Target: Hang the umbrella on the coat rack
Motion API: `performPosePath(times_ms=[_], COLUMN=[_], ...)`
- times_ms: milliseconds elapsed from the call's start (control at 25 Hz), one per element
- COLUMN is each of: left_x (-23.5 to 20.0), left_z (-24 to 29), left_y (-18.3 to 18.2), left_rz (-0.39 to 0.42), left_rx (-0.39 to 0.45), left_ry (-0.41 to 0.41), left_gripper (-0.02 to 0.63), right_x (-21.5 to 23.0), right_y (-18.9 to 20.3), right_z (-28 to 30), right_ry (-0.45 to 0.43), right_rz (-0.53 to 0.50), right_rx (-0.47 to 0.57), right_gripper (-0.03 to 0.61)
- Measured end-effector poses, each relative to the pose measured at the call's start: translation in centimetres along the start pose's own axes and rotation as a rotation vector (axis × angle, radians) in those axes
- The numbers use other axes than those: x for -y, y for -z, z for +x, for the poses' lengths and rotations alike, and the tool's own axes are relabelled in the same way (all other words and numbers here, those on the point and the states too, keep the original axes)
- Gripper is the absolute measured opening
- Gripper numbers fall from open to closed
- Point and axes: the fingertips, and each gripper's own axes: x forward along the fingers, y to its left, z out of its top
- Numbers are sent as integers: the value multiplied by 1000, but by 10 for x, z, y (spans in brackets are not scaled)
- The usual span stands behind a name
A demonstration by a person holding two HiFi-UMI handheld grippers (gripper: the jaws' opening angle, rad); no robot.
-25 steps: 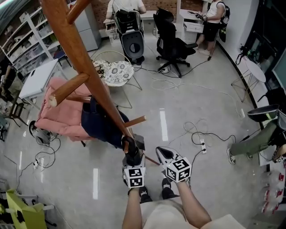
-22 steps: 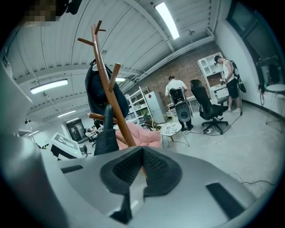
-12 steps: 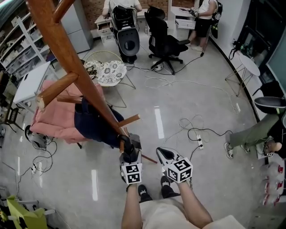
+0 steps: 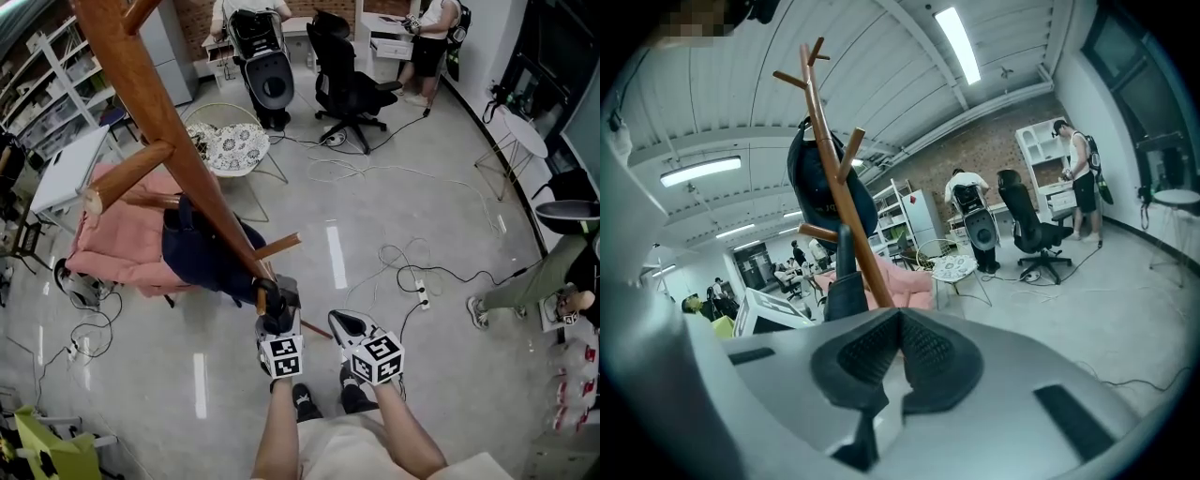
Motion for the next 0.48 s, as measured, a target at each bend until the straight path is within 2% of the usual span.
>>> performPosePath(times_ms=[240,480], left_x=[3,-8], left_z=[7,13], left_y=[0,0], left_rz=[20,40], left_rx=[44,18], left_ry=[11,-18], left_gripper=[265,282], right_x=[-15,-23], right_y=[5,8], right_z=[-1,-1], right_ry=[-24,-31], right_rz=[-28,-58], right_rx=[-10,-27], right_gripper=[3,3])
